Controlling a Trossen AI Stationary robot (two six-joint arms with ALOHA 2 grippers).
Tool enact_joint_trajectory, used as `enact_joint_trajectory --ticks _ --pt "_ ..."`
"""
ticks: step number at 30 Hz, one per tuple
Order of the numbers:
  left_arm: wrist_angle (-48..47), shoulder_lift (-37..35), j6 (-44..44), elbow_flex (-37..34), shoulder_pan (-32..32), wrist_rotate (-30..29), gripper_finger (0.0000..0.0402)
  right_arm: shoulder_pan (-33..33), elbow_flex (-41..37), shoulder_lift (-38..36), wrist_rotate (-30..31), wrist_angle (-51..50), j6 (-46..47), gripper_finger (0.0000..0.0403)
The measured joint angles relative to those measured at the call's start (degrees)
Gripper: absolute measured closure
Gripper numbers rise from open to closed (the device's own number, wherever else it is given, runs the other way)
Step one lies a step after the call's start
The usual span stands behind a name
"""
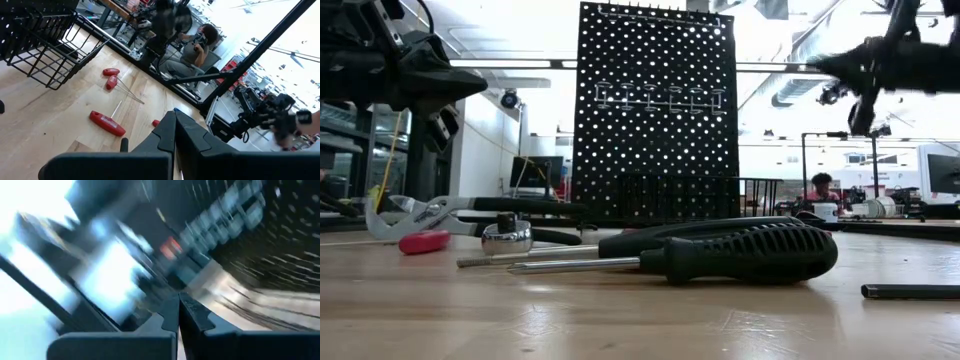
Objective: Hang tools onto peg board
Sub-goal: Put the black ratchet wrench into the wire basket on the pegboard
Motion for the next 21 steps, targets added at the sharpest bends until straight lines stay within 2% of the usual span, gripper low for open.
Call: enact_joint_trajectory --ticks 2,5,7,9,11,13,15,17,21 --pt "-0.02 0.02 0.03 0.0 -0.01 0.02 0.0401 0.0 0.57 0.05 3.13 6.82 3.82 0.0402" --pt "0.02 0.02 0.03 0.01 0.0 0.01 0.0401 0.0 3.09 1.19 6.82 18.64 3.84 0.0402" --pt "0.0 0.0 -0.02 0.0 0.0 0.0 0.0401 -0.01 7.6 2.86 3.25 21.22 -0.11 0.0402" --pt "0.01 0.02 0.03 0.02 0.0 0.02 0.0401 0.04 13.62 5.9 -6.1 16.43 -6.94 0.0402" --pt "0.0 0.0 -0.01 0.02 0.0 0.02 0.0401 0.04 19.75 9.21 -16.8 7.22 -13.93 0.0402" --pt "0.0 0.02 0.03 0.02 -0.02 0.02 0.0401 0.07 25.73 12.75 -24.46 -3.72 -20.55 0.0402" --pt "0.01 0.0 -0.02 0.02 0.0 0.01 0.0401 0.07 30.3 16.22 -26.36 -13.99 -23.62 0.0402" --pt "-0.02 0.02 0.03 0.02 -0.01 0.0 0.0401 0.05 33.68 19.5 -24.21 -20.86 -22.87 0.0402" --pt "-0.02 0.02 0.34 0.02 0.0 0.0 0.0401 0.04 37.82 25.33 -19.97 -23.89 -15.03 0.0402"
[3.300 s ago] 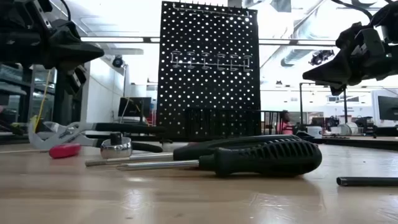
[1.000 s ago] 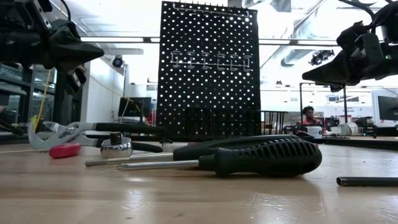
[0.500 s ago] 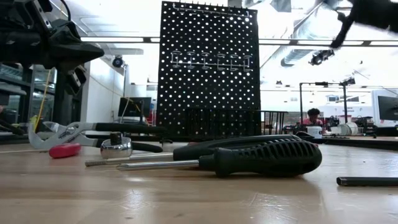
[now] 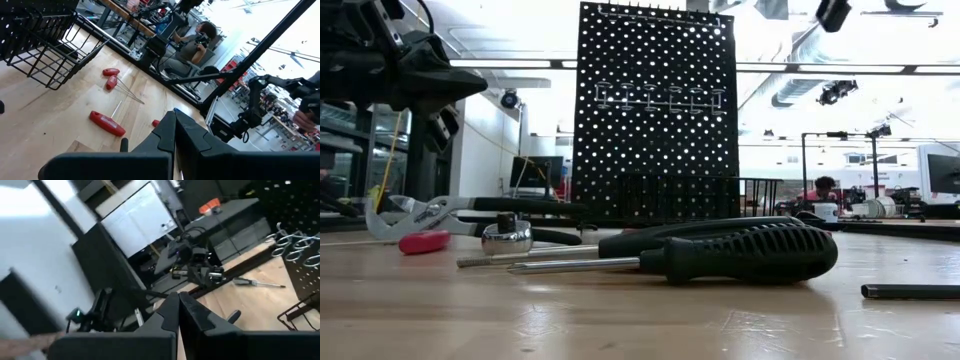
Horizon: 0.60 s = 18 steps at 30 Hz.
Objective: Hang tools onto peg board
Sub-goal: Put the black ratchet wrench into the wire basket on the pegboard
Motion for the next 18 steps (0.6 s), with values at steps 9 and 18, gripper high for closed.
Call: enact_joint_trajectory --ticks 9,18 --pt "2.56 0.0 -1.93 0.0 -0.13 -0.5 0.0401 0.0 2.49 12.37 1.9 7.24 16.54 0.0402" --pt "10.93 0.2 -19.41 0.0 -0.03 -7.49 0.0401 0.0 2.51 20.97 4.04 22.01 21.98 0.0402"
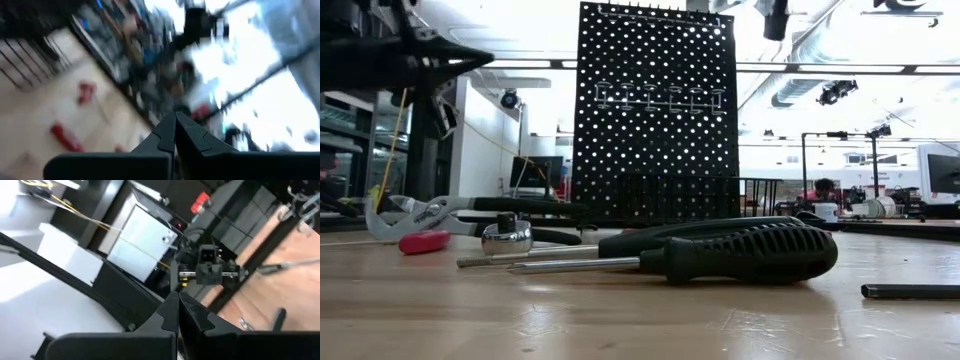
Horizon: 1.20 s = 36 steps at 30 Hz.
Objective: Hang tools onto peg board
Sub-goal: Put the black ratchet wrench into the wire basket on the pegboard
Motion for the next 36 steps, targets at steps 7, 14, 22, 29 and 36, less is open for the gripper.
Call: enact_joint_trajectory --ticks 7,14,22,29,36 --pt "10.39 3.06 7.98 8.52 -0.21 0.9 0.0401 -0.07 0.01 0.6 0.65 2.26 -6.39 0.0402" --pt "-41.93 18.9 20.97 36.84 -0.21 9.44 0.0401 -0.8 0.04 0.16 -0.41 -1.58 -11.55 0.0401" --pt "-67.79 34.71 -0.46 43.12 -1.63 8.51 0.0359 0.28 0.04 -3.37 -3.33 -18.45 -13.35 0.0341" --pt "-58.34 43.41 -10.11 36.8 0.14 7.84 0.0279 2.46 0.04 -4.71 -3.18 -27.12 -13.35 0.0286" --pt "-51.31 47.52 -21.11 33.69 2.63 6.15 0.0206 4.31 0.04 -4.53 -3.12 -27.33 -13.53 0.0277"
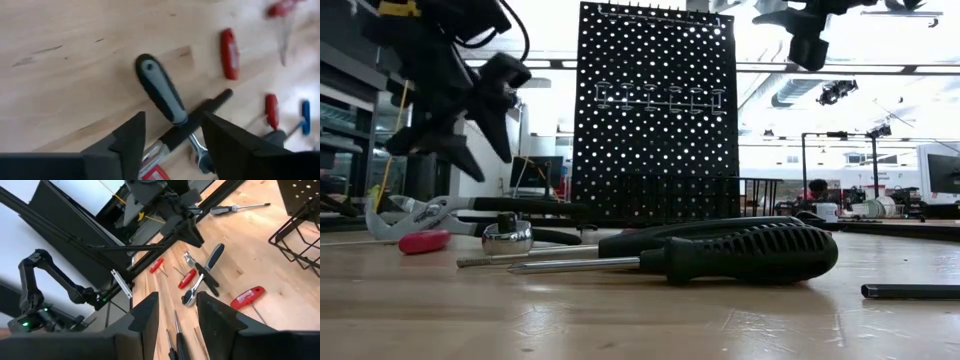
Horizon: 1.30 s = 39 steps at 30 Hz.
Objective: Hang tools onto peg board
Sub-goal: Put the black ratchet wrench into the wire basket on the pegboard
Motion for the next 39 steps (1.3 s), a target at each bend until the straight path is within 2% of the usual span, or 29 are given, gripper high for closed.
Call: enact_joint_trajectory --ticks 4,8,13,19,26,29,31,33,39 --pt "3.15 1.23 -4.09 -1.59 -0.57 -0.74 0.0177 0.75 0.0 0.02 0.71 -0.1 -0.85 0.0277" --pt "12.34 3.73 -8.43 -5.08 -0.85 -1.13 0.0163 0.7 0.0 0.02 1.79 0.01 -1.03 0.0277" --pt "19.47 6.54 -12.26 -7.37 -0.85 -0.92 0.016 0.7 0.0 0.02 2.17 0.32 -0.9 0.0277" --pt "22.03 11.87 -13.65 -7.5 -0.85 -0.95 0.016 0.7 0.0 0.02 2.66 0.36 -0.89 0.0277" --pt "35.85 21.21 -13.88 -7.35 -0.85 -1.29 0.0161 0.7 0.0 0.02 2.77 0.39 -0.91 0.0277" --pt "38.5 22.88 -13.37 -6.96 -0.83 -0.98 0.0194 0.7 0.0 0.04 2.76 0.34 -0.82 0.0277" --pt "38.96 22.74 -12.46 -6.8 -0.81 -0.26 0.0251 0.7 0.0 0.02 2.76 0.32 -0.84 0.0277" --pt "38.82 21.46 -9.79 -6.34 -0.83 0.37 0.0324 0.7 -0.04 0.01 2.78 0.33 -0.87 0.0277" --pt "40.1 14.37 -7.35 -5.86 -0.83 0.0 0.0324 0.7 -0.04 0.0 2.53 0.27 -1.06 0.0277"
